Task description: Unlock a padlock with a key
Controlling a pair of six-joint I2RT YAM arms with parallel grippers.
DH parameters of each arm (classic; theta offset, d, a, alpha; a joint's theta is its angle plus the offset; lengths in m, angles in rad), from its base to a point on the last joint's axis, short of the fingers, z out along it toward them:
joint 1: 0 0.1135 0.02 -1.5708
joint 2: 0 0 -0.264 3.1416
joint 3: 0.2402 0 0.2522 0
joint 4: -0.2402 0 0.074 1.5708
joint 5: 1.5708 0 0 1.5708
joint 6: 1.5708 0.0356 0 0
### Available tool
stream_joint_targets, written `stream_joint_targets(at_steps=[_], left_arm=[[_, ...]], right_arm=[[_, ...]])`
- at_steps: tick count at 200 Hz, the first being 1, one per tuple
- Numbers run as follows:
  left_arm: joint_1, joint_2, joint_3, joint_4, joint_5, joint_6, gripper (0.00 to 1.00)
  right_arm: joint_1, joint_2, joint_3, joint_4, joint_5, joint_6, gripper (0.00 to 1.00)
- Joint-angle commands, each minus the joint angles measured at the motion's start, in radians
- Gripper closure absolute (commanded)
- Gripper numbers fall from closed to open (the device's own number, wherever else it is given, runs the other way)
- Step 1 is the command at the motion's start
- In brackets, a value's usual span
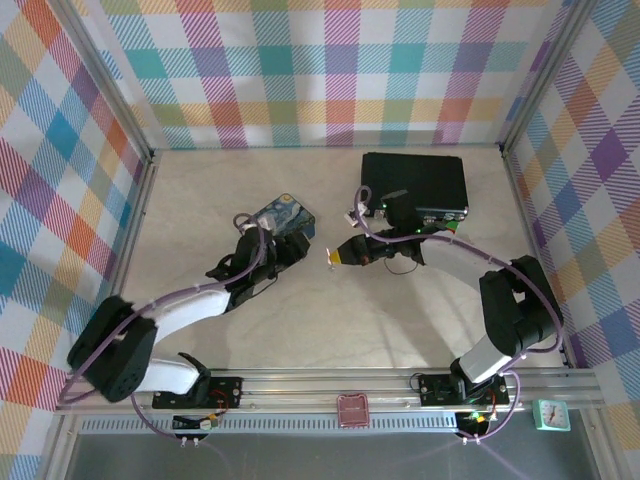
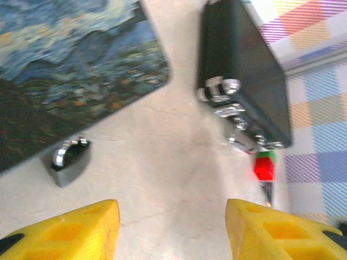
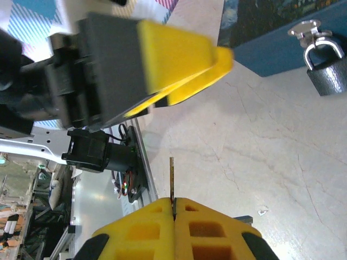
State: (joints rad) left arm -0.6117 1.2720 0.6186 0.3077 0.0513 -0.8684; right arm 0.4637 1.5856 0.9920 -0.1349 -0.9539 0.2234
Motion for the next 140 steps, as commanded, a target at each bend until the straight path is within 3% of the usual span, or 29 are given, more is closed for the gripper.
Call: stream_joint_targets(at_steps=[1,44,101,140], left_arm=[[-0.011,-0.073,0.031,-0.06,0.069,0.044,0.44],[-0.013,-0.019,0.088,0.099,0.262,0.04,0.44],[-0.032,0.031,0.107,0.226,0.351,0.004,0.51],[-0.05,0.046,0.103,0.256,0.361,-0.009,0.73]], right_arm=[[-0.005,-0.001,0.049,-0.074,-0.06,-0.048,1.0],[-0.005,-0.017,0.088,-0.089,-0.11,-0.041,1.0],[-0.005,-0.055,0.066,-0.073,-0.117,-0.026,1.0],[-0.005,-0.053,0.06,-0.024,-0.125,0.008,1.0]])
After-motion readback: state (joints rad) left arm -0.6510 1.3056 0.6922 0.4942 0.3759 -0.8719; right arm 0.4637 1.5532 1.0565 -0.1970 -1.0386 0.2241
